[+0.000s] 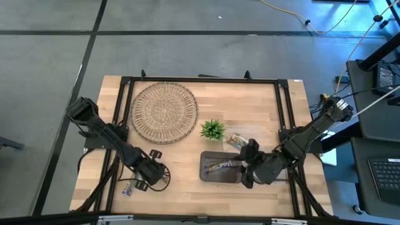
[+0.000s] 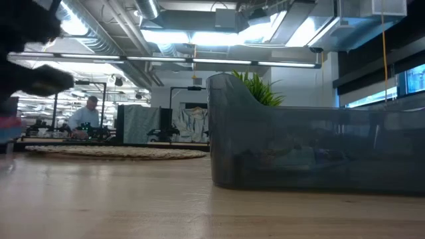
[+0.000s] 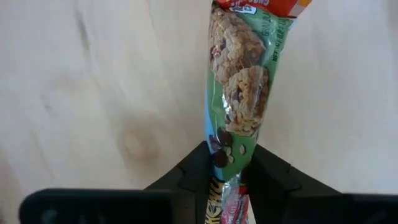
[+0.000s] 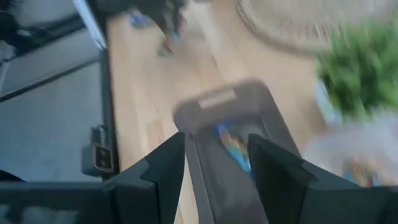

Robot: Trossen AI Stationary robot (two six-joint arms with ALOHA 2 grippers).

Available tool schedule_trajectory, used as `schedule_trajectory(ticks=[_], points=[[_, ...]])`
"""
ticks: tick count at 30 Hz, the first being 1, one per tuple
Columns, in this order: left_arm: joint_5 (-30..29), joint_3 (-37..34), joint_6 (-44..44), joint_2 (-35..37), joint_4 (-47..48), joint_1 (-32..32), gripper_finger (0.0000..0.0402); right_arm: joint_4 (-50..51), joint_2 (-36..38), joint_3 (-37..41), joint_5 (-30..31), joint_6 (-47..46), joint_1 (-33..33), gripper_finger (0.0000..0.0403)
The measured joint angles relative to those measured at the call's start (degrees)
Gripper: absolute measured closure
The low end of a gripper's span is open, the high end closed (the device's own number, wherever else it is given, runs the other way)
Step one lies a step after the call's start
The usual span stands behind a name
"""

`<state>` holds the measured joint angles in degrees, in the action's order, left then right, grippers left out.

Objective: Pick and place Granola Bars by type
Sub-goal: Put the red granola bar into the bottom transparent bin

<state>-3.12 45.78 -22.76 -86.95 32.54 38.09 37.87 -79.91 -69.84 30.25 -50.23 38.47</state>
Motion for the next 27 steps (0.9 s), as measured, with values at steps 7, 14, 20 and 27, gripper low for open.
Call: schedule_trajectory(ticks=[7,14,20,27], points=[[-5.83,0.04,-1.07,6.97,-8.74,-3.82,0.0321,-13.62,-0.01,-0.02,1.86,17.29,-0.60,0.0225],[-16.94,0.13,-0.93,10.98,-28.55,-7.69,0.0321,-18.40,0.00,-0.04,1.81,27.45,-2.01,0.0208],[-19.85,0.15,9.73,10.07,-48.05,-9.39,0.0324,-18.86,-0.01,-0.04,1.98,30.13,-4.67,0.0133],[-23.36,0.17,21.61,5.37,-66.82,-9.89,0.0323,-22.69,-0.75,-0.04,1.58,34.28,-6.61,0.0088]])
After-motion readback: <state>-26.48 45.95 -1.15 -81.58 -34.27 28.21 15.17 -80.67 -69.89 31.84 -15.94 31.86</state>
